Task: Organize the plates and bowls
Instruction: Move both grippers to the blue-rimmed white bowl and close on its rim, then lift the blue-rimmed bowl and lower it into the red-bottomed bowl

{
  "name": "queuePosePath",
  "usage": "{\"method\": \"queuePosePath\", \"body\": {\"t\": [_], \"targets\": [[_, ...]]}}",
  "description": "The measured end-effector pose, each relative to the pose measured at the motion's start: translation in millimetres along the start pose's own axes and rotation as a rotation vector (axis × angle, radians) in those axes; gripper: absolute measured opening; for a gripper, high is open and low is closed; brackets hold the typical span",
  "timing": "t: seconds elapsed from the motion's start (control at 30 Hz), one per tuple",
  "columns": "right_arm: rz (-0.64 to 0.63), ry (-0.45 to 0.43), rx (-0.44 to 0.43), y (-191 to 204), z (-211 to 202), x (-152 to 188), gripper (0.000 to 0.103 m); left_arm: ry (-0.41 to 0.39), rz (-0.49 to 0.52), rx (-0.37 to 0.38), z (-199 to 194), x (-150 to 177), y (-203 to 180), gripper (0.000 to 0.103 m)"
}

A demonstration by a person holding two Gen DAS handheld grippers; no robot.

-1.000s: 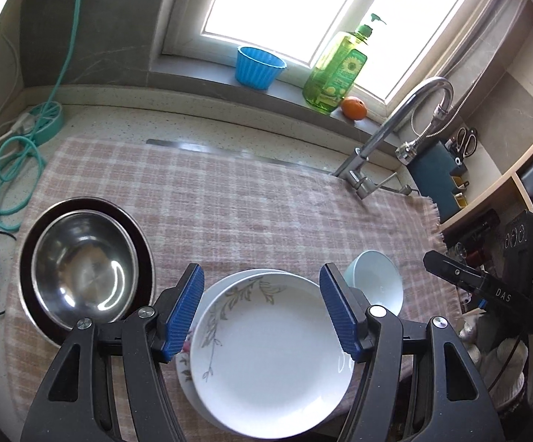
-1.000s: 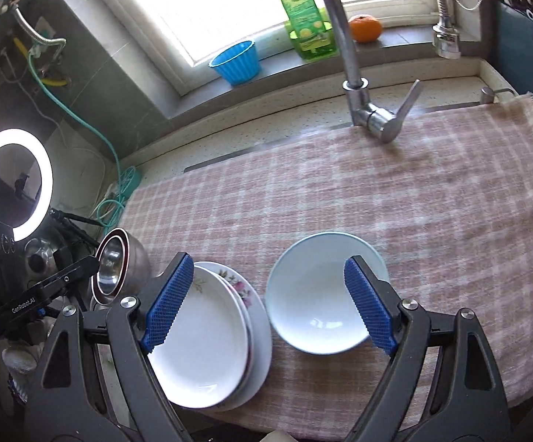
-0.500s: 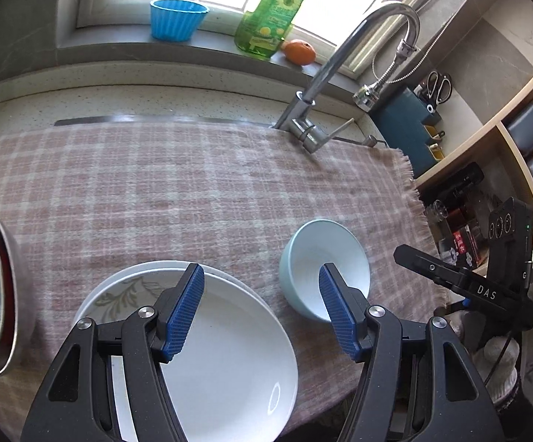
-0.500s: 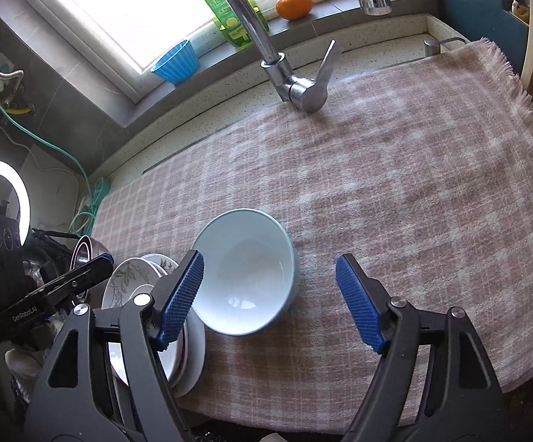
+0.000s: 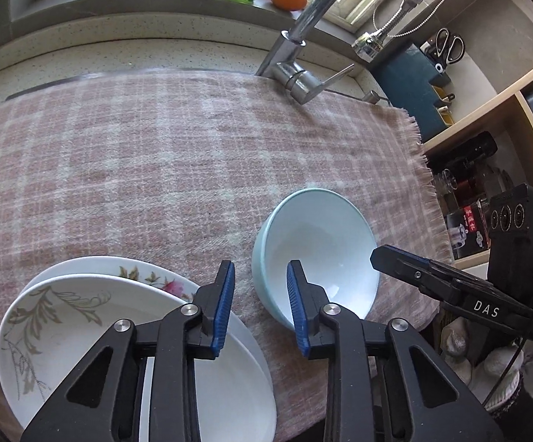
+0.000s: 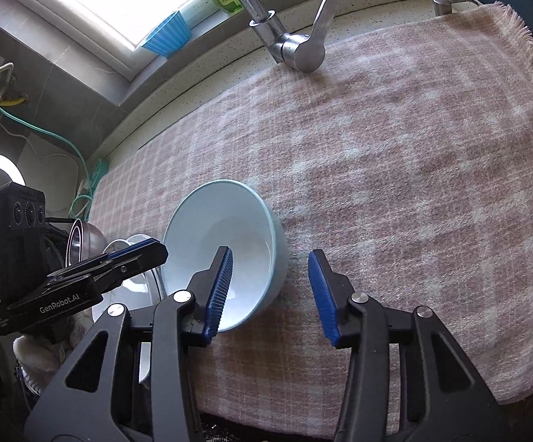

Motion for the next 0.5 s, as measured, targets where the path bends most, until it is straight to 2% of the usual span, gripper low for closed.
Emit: {"method": "queuePosePath", "body": {"t": [0.07, 0.17, 0.23, 0.5], "targets": [[-0.006, 0.010, -0.002, -0.6, 3.7, 0.0, 0.038, 0.006, 0.002, -0.002, 2.7, -0.4, -1.4, 0.024], [-0.009, 0.026, -0.010, -1.9, 8.6, 0.1, 0.028, 0.011, -0.001, -0.001, 5.8, -0.6, -2.3, 0.018], [-0.010, 0.034, -0.012, -2.6, 11.4, -0.4, 0.019, 0.012, 0.000, -0.001, 7.4, -0.8, -2.9, 0.018], [-0.016, 0.035, -0.003, -0.5, 15.0, -2.6, 0.015, 0.014, 0.003, -0.005, 10.0, -0.6, -5.2, 0.015]]}}
Point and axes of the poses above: each gripper's, at about its wrist camera, not at the fingertips, and z roughly the way its jaws point, y to its left, x to its underside, the point moved 3 cm from there along z, roughly the way its jaws point
